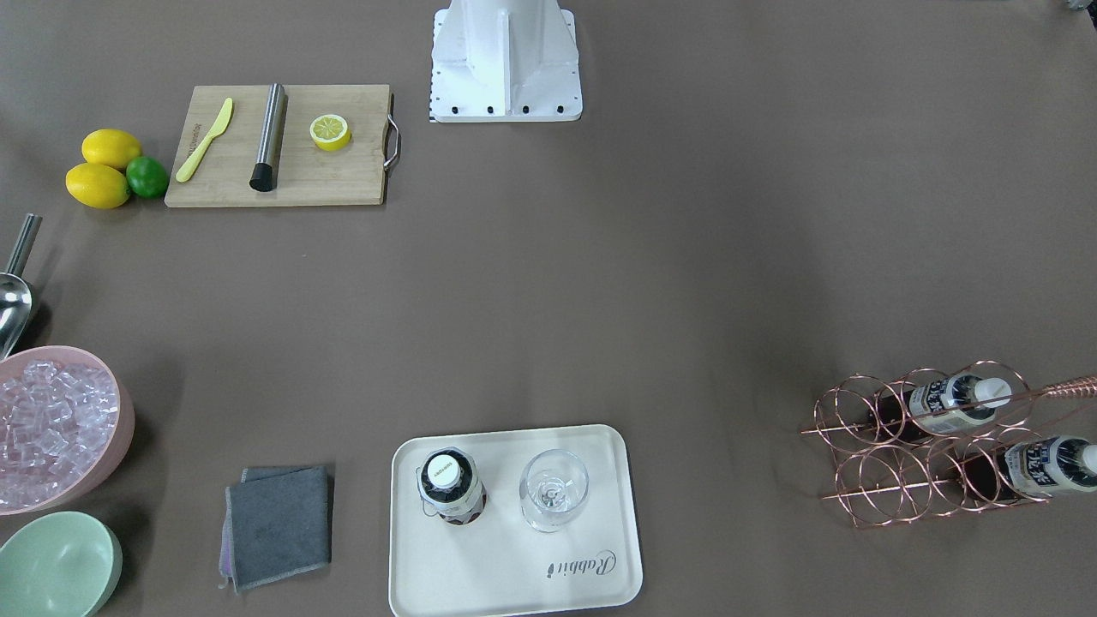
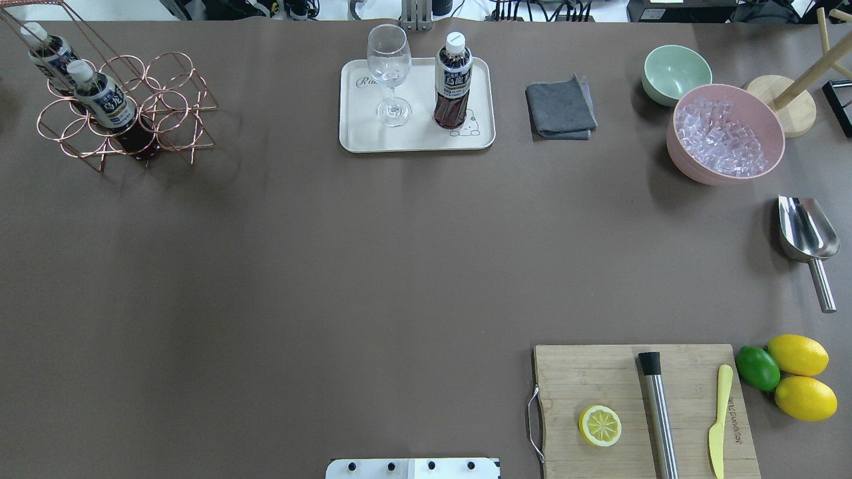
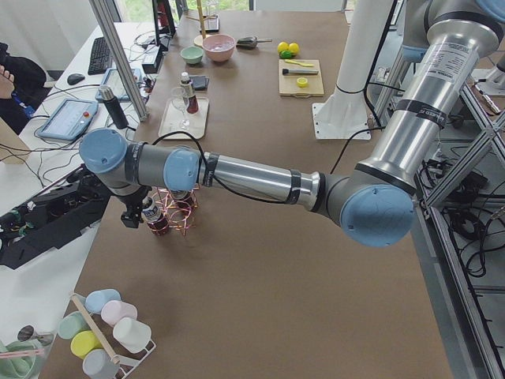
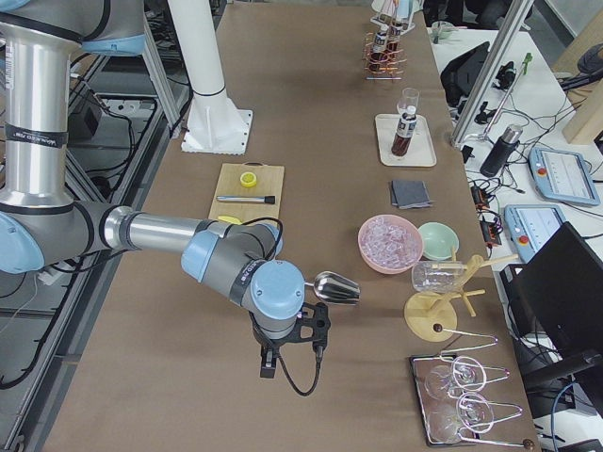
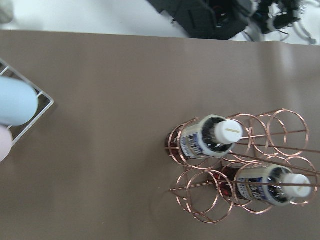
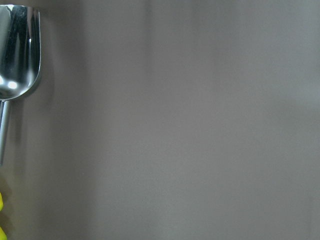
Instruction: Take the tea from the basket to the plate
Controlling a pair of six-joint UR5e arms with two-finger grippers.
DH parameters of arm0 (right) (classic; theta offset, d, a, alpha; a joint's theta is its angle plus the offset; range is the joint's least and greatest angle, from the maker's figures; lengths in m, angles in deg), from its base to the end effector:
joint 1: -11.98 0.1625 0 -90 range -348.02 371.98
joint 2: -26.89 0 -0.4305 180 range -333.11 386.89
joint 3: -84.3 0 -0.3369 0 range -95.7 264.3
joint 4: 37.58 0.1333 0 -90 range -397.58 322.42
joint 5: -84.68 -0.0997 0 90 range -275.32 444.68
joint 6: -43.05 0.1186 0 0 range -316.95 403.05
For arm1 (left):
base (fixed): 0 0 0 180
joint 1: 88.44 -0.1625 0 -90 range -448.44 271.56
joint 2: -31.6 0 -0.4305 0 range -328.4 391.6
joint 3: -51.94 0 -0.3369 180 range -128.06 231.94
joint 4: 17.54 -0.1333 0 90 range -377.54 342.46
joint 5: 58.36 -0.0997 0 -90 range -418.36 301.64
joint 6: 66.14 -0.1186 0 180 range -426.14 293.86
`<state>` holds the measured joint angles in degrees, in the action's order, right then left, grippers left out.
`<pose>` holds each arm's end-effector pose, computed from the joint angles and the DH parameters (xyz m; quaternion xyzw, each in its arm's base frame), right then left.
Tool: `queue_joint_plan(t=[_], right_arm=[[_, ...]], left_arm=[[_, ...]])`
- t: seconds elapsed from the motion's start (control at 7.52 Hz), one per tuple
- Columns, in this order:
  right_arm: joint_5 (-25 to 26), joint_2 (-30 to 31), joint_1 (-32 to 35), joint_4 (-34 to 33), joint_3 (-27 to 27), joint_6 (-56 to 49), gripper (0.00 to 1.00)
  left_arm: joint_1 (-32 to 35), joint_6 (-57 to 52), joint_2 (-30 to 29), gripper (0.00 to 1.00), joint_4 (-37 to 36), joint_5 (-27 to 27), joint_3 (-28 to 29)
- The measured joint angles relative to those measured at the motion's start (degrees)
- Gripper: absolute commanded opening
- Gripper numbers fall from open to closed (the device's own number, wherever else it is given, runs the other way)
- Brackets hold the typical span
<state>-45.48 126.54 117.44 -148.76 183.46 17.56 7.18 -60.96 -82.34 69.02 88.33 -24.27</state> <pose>0.1411 -0.2970 0.7108 -0.0474 -0.3777 -0.0163 0.9246 -0.0940 -0.6066 0.5496 0.0533 0.4738 -0.0550 0.8773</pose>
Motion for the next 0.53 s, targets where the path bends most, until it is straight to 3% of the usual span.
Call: queue_joint_plan(t=[0.53], right_arm=[[-0.1, 0.0, 0.0, 0.0, 0.0, 0.0, 1.0]], left_arm=[[-0.4, 6.6, 5.6, 0.99, 0.0, -6.0, -1.3]])
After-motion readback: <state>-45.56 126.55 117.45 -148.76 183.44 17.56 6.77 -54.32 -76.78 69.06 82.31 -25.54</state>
